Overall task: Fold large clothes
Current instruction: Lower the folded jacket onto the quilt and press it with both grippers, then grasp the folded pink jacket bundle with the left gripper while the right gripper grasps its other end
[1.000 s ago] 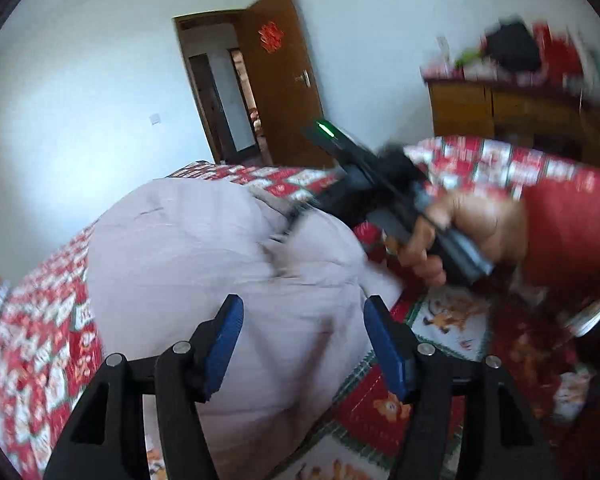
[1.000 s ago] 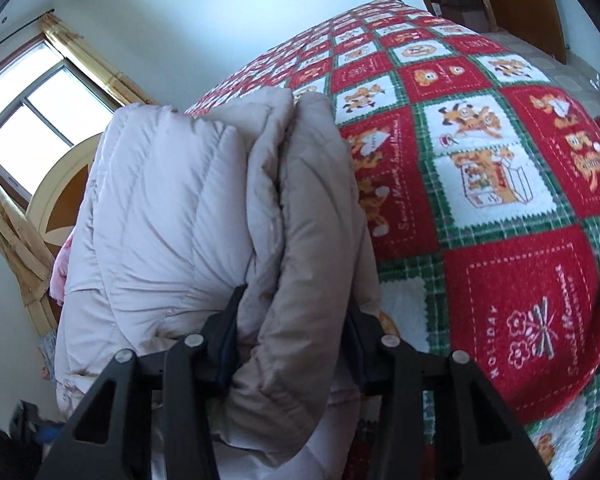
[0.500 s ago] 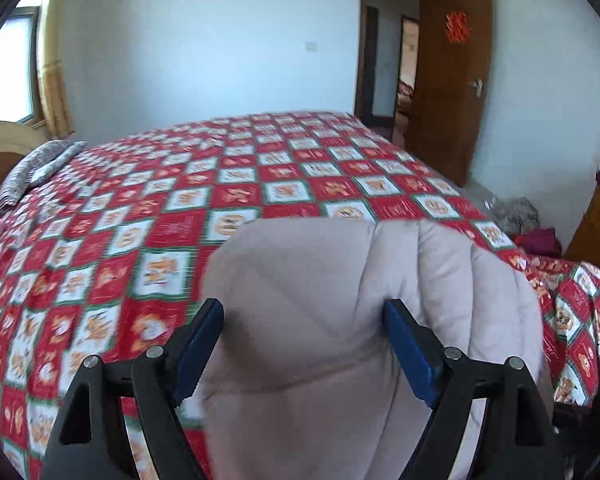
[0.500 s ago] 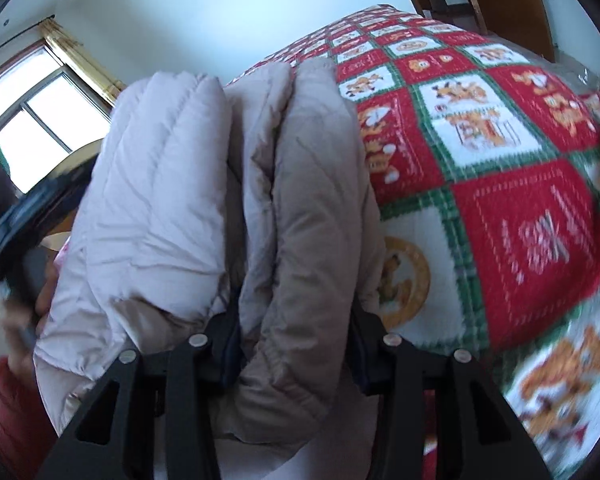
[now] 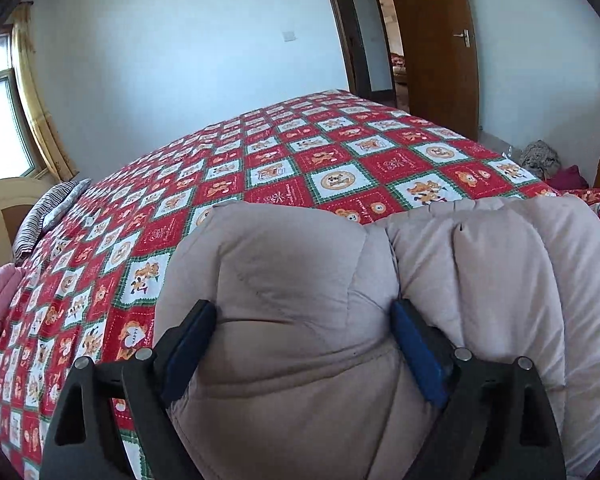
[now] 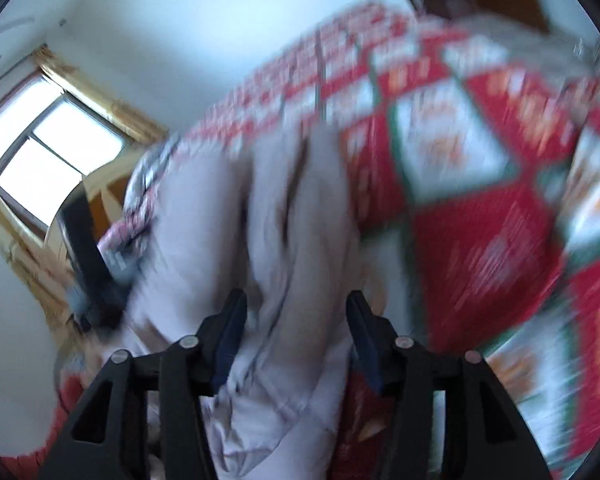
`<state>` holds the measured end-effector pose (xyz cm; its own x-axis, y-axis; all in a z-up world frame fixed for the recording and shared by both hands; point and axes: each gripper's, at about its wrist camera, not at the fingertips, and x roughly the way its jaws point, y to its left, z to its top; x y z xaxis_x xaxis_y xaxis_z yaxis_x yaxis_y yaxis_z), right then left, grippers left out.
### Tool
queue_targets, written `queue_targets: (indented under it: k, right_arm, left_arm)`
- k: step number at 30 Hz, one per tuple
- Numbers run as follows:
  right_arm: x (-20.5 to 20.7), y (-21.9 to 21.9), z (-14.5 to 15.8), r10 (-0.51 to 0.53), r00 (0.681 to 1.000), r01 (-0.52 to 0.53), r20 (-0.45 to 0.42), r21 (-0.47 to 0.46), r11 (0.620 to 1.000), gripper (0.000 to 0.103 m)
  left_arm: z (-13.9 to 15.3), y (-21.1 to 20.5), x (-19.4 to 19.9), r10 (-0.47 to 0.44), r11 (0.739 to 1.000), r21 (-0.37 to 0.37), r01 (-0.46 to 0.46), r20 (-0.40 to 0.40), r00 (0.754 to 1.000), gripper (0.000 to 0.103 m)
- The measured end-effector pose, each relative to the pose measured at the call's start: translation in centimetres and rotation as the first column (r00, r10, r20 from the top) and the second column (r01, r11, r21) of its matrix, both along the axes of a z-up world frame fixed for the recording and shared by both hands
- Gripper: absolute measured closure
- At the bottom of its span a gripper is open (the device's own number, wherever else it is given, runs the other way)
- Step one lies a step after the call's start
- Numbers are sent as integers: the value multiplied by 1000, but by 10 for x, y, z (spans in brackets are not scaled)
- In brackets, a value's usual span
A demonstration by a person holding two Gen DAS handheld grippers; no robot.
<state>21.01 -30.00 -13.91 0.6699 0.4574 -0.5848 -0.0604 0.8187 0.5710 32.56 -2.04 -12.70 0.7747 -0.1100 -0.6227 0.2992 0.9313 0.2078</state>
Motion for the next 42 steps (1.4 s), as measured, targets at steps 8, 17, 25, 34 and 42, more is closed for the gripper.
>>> queue_targets:
  k: [8,17,25,34,42]
  right_arm:
    - [95,44,-14,24,989,-60,-146,-251,966,85]
    - [110,49,-74,96,991,-95,-95,11,995,91]
    - [100,34,-78,68,994,-62,-84,81,995,91]
    - [57,32,7,-12,998,27,62,-244,969,68]
    - [96,88,19,89,996,-86,-6,-332,939,55]
  left_arm:
    - [6,20,-8,24,995,-100,-20,40,999,13]
    - [13,34,-2,26,972,-235,-18,32,999,13]
    - [-11,-23,2,11,1000,25,-12,66,998,13]
    - [-15,-23,1,10,999,49,-13,60,998,12]
    - [-14,-21,1,11,999,38,-14,58,998,12]
